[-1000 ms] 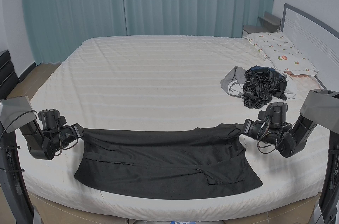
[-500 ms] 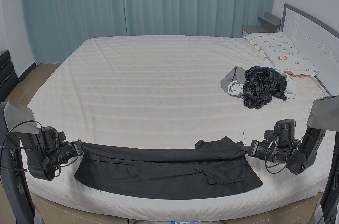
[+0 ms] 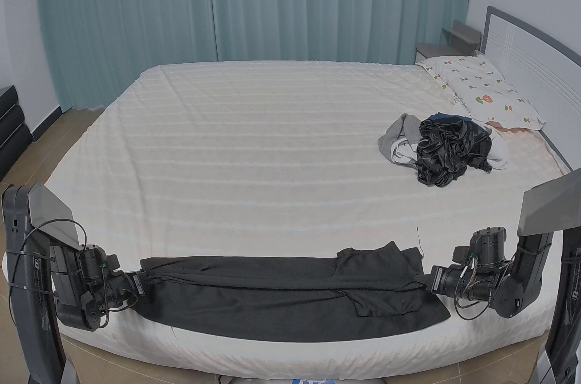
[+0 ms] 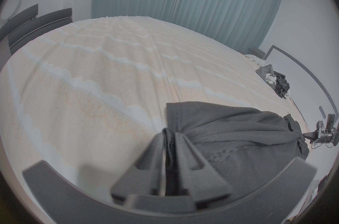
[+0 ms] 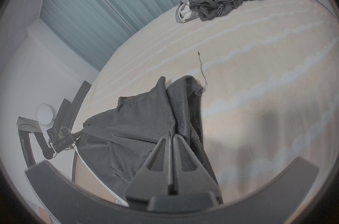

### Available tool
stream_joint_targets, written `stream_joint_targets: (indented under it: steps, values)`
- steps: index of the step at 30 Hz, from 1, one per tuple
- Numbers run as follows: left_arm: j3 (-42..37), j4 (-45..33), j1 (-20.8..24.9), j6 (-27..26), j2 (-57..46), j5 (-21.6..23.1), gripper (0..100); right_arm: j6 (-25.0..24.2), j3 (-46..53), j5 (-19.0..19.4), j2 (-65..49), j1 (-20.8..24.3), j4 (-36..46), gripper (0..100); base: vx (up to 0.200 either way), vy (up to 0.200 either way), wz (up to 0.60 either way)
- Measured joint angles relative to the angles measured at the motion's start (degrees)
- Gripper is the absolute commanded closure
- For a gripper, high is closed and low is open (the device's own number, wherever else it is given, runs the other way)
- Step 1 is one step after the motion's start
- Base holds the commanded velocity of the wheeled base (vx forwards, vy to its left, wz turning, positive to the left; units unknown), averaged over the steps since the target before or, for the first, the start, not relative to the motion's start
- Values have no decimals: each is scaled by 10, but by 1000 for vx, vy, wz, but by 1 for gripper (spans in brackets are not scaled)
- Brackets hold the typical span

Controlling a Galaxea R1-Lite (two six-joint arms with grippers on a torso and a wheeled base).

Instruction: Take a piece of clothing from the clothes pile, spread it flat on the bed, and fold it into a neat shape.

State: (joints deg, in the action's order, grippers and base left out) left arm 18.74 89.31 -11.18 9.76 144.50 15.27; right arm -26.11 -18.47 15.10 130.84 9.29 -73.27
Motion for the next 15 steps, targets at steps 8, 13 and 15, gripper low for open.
stream_joint_targets:
  steps: [8,13,15]
  values:
    - [-8,-1,-1,3,0,0,0,-8,5,0,10,-1,-47,0,0,0,0]
    - [-11,-5,-13,14,-17,-5,0,-19,17,0,-3,-7,-63,0,0,0,0]
    - [-13,-6,-16,29,-28,-7,0,-28,18,0,-10,-9,-64,0,0,0,0]
